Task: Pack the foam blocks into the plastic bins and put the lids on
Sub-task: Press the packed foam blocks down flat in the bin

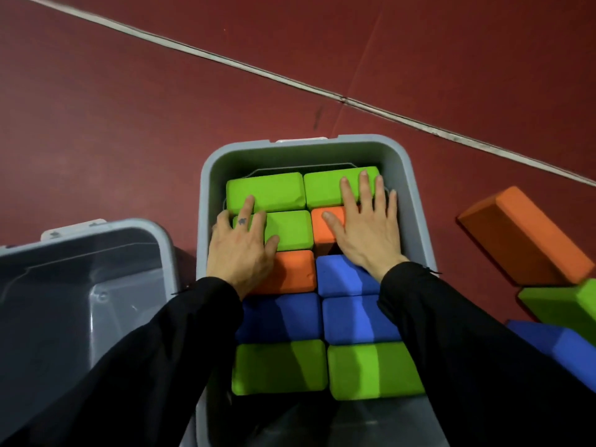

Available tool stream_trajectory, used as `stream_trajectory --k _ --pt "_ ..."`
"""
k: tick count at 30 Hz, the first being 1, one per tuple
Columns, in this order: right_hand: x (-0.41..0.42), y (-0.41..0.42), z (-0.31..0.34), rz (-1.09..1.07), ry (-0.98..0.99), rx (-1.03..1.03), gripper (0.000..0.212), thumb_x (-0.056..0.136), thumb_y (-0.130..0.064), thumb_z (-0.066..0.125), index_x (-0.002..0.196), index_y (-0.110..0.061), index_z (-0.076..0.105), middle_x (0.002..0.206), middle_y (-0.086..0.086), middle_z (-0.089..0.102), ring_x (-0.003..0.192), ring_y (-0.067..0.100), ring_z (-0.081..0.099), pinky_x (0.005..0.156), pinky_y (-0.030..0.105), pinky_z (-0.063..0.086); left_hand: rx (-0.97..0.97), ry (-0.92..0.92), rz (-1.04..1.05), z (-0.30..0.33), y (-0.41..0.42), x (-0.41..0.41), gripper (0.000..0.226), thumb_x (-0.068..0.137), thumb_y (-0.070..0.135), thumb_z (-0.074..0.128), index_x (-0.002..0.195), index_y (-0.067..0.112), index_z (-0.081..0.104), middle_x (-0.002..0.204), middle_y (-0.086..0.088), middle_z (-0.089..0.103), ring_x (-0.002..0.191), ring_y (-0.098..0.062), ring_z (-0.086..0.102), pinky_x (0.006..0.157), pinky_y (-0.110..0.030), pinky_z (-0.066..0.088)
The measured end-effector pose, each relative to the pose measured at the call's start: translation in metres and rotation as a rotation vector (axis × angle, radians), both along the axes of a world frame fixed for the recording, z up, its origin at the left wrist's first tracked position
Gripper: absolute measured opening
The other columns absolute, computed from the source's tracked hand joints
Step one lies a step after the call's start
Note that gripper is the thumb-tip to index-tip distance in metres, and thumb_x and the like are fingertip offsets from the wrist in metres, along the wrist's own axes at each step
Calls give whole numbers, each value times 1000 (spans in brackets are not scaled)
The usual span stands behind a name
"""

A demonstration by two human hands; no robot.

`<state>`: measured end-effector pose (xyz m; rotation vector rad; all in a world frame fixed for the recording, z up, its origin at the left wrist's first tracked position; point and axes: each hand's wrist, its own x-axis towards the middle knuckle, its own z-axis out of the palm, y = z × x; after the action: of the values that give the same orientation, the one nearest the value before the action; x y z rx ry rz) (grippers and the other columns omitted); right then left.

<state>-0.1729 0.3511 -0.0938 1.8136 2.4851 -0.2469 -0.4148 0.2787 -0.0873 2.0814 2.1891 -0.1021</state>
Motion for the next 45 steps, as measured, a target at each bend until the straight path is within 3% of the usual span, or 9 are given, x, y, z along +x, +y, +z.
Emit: stream_trajectory --k 4,8,10,14,19,26,30,35,45 --pt "1 -10 3 6 -28 -84 80 101 -71 15 165 -23 1 171 15 -9 156 40 -9 124 61 1 -51 115 -50 12 -5 13 66 97 50 42 156 25 28 156 -20 36 138 -41 35 118 -59 19" --pt "11 -5 17 16 96 -224 80 101 -69 26 164 -28 1 170 12 -14 156 36 -17 124 57 -7 -186 -114 43 22 -8 17 68 101 48 39 160 28 12 167 -15 6 153 -35 5 120 -53 17" --pt "23 -16 26 -103 332 -231 71 104 -57 41 163 -26 18 172 11 2 158 31 -3 127 50 2 -148 -409 126 24 -24 22 66 100 39 48 158 21 23 166 -15 13 153 -34 11 121 -49 19" --pt "39 -59 50 -746 1084 -289 46 105 -24 53 150 -19 47 153 -1 50 134 6 47 112 22 37 198 -1095 878 39 -54 29 45 99 19 58 141 5 50 141 -17 54 126 -26 53 111 -45 40" --pt "54 -100 37 -373 544 -262 73 101 -37 58 163 -25 21 171 6 14 155 19 19 123 35 26 -185 -505 354 18 -99 41 88 88 65 53 159 22 24 163 -30 0 149 -48 13 121 -49 19" --pt "13 -93 24 -497 442 -321 84 101 -51 51 164 -27 3 170 18 -8 157 32 1 125 44 8 -318 -225 211 5 -96 42 133 55 104 10 160 25 -6 160 -29 -22 148 -53 -10 121 -59 4" --pt "51 -116 45 -98 443 -286 82 96 -61 49 164 -29 15 171 13 -7 158 27 -8 128 48 3 -148 -138 -114 18 -122 55 120 63 98 36 159 28 19 167 -19 7 151 -47 8 111 -76 12" --pt "93 -166 48 559 -23 -352 116 72 -86 55 163 -40 -1 170 5 -17 156 30 -20 122 61 -9 -130 -20 -426 5 -161 58 123 56 90 54 159 32 20 167 -11 15 151 -44 13 106 -82 10" --pt "102 -187 37 465 -194 -91 98 86 -57 68 164 -32 13 170 11 17 151 46 26 111 78 18 -200 -37 -210 5 -192 68 81 80 44 51 157 31 28 166 -7 20 150 -46 18 101 -85 1"
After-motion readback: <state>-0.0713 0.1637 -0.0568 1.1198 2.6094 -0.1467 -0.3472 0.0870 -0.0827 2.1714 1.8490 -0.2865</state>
